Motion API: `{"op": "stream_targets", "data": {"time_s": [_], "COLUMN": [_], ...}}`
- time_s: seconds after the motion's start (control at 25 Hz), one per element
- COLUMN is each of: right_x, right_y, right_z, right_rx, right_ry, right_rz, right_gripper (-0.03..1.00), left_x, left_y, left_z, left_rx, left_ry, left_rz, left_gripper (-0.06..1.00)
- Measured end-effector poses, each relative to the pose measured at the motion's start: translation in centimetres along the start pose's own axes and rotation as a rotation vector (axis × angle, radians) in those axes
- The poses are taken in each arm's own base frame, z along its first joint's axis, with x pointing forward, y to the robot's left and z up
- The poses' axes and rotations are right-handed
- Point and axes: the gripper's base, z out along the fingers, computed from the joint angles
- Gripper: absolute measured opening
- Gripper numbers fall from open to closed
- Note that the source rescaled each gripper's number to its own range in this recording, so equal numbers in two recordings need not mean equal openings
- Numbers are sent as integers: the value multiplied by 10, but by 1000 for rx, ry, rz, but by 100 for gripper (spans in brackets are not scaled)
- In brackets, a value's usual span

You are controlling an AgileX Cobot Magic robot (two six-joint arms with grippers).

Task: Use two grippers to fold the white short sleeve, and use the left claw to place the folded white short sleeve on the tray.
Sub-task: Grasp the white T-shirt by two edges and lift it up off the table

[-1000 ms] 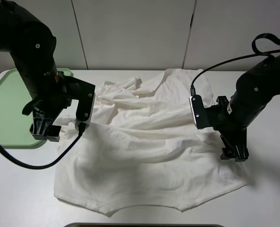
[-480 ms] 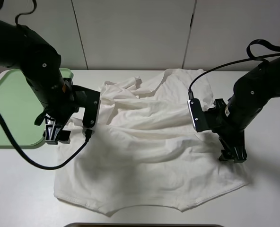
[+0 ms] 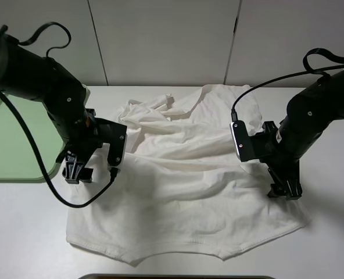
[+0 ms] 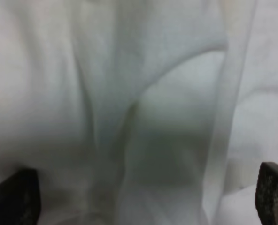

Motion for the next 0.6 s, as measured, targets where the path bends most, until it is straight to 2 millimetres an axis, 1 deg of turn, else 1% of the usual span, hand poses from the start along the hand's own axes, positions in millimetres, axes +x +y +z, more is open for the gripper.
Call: {"op": "stream_targets", "data": {"time_s": [0.08,0.24,0.36,0.4,0.44,0.48,0.56,0.6], "right_x": [0,0,-1,-1,-1,-1,-2,-2], "right_y": [0,1,1,1,1,1,0,0], "right_z": [1,5,7,8,8,8,8,8], "right_rx": [-2,-13,-16,-19,-19,-16,-5,-2], "right_ry": [0,4,3,4,4,2,-6,-8], "right_rz": [1,-1,-2,-2,-2,-2,-2,-2], "right_gripper": [100,100,99,90,90,83,63,51], "left_x": [0,0,0,0,0,0,0,0], "left_y": [-4,-6,-6,-6,-6,-6,-6,-6], "left_z": [12,16,16,17,17,17,17,17], "left_rx": [34,47,47,47,47,47,47,46], "left_ry": [16,22,22,21,21,21,21,21], "left_rz": [3,5,4,4,4,4,4,4], "left_gripper": [85,83,72,66,61,56,47,42]}}
